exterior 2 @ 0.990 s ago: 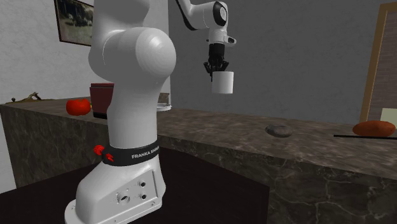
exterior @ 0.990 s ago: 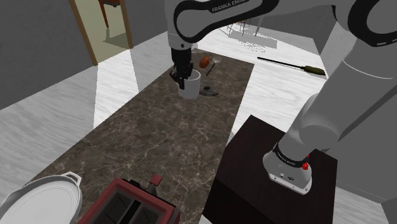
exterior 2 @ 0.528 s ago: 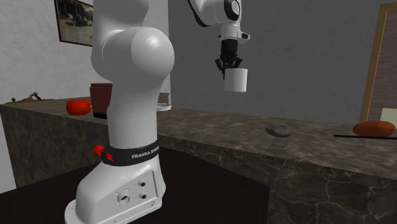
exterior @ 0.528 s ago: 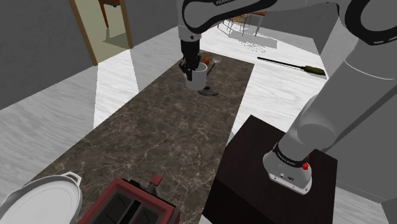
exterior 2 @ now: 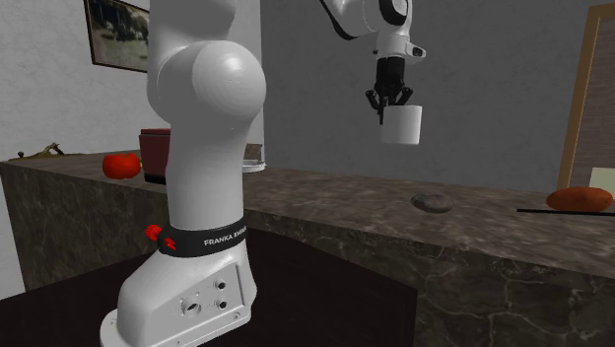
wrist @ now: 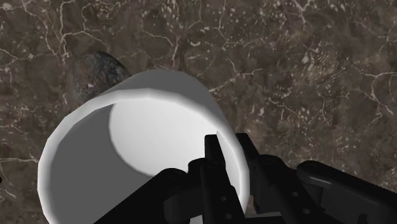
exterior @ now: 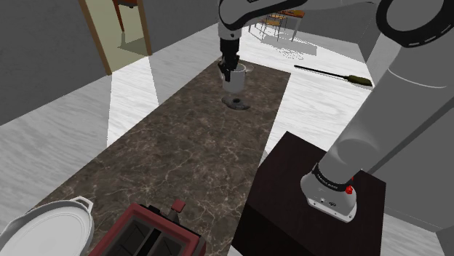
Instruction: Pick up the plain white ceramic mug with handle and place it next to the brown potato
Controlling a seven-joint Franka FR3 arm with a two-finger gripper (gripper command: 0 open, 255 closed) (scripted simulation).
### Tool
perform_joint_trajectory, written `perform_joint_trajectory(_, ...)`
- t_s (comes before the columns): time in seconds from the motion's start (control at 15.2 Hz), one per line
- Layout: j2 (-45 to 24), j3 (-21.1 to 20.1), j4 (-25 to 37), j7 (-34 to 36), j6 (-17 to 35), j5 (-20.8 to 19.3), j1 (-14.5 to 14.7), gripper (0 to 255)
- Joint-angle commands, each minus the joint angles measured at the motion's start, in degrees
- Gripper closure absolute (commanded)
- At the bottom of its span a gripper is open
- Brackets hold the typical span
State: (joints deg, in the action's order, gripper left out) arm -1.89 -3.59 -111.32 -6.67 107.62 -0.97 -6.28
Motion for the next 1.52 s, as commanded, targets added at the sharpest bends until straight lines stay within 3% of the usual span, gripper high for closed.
perform_joint_trajectory(0.0,-1.20,1.32,1.76,-2.68,-0.51,-0.30,-1.39,255)
perform_joint_trajectory(0.79,-12.64,7.59,16.98,-16.95,-3.88,-0.49,-9.44,255)
perform_joint_trajectory(1.12,-19.74,9.39,27.19,-22.44,-6.80,0.22,-13.12,255)
perform_joint_trajectory(1.45,-28.95,10.58,41.28,-27.45,-11.51,1.28,-17.25,255)
